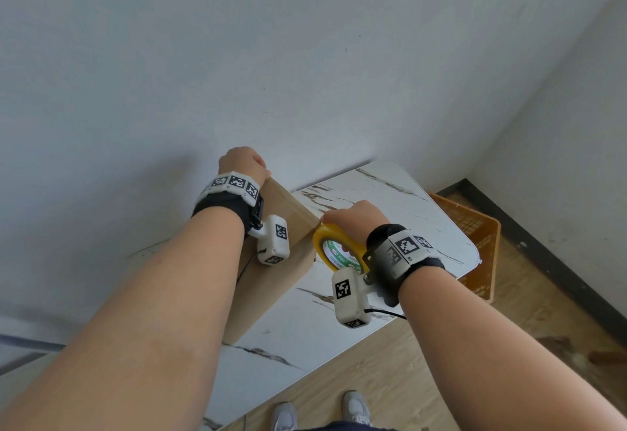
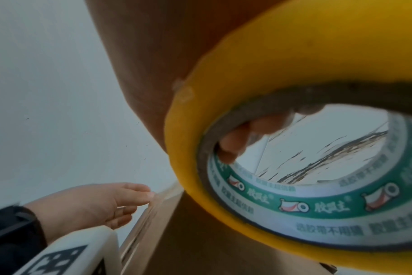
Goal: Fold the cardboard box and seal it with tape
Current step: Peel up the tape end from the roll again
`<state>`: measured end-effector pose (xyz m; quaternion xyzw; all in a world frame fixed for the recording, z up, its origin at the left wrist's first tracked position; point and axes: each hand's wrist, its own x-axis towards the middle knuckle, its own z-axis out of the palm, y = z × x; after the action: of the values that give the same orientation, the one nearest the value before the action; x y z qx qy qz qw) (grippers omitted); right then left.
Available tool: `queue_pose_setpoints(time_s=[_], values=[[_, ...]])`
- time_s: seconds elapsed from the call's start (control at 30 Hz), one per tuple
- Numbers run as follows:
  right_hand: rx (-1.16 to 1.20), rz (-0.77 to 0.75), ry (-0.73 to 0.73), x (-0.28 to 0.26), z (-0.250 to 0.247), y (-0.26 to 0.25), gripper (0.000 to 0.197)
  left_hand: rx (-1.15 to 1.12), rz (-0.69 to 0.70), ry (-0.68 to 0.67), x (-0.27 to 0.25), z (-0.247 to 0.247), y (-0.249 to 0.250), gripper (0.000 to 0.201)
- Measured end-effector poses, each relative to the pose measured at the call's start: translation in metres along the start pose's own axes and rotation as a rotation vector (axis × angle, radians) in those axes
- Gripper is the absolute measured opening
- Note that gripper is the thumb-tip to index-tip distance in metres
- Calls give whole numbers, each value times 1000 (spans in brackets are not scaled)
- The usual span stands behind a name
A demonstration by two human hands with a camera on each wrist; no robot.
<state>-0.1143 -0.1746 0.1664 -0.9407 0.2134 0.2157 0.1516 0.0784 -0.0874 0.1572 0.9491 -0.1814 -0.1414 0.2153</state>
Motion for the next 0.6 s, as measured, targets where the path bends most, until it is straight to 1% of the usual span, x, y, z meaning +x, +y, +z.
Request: queue_pose_setpoints(time_s=[0.03, 0.07, 0.13, 0.23, 0.3, 0.33, 0.37, 0.4, 0.43, 0.47, 0.5, 0.53, 0.6], values=[[5, 2, -1, 0, 0, 0, 26, 8, 62, 3, -1, 2, 2, 13], [-5, 4, -2, 0, 0, 1, 28, 0, 100, -7, -5, 2, 4, 20], [8, 20, 5, -1, 2, 0, 28, 16, 131, -36, -8, 1, 6, 30], [47, 52, 14, -3, 1, -1, 28, 74, 111, -106, -8, 0, 9, 30], [162, 129, 29, -3, 0, -1, 29, 129, 104, -148, -7, 0, 8, 26], [195, 151, 31, -3, 1, 0, 28, 141, 101, -169, -9, -1, 8, 22], [185, 143, 21, -2, 1, -1, 28, 143, 93, -196, -9, -2, 8, 22], [159, 122, 1, -1, 1, 0, 29, 160, 96, -227, -8, -2, 8, 29], [179, 120, 7, -1, 3, 0, 30, 193, 98, -263, -8, -2, 8, 38], [230, 136, 5, -3, 3, 0, 31, 224, 108, -287, -9, -2, 7, 43], [281, 147, 10, -3, 4, -1, 32, 245, 122, -311, -9, -2, 6, 43], [283, 138, 14, -2, 5, 1, 32, 255, 135, -338, -11, -2, 4, 43], [425, 188, 32, -1, 6, 5, 26, 253, 142, -384, -13, 1, -1, 47]])
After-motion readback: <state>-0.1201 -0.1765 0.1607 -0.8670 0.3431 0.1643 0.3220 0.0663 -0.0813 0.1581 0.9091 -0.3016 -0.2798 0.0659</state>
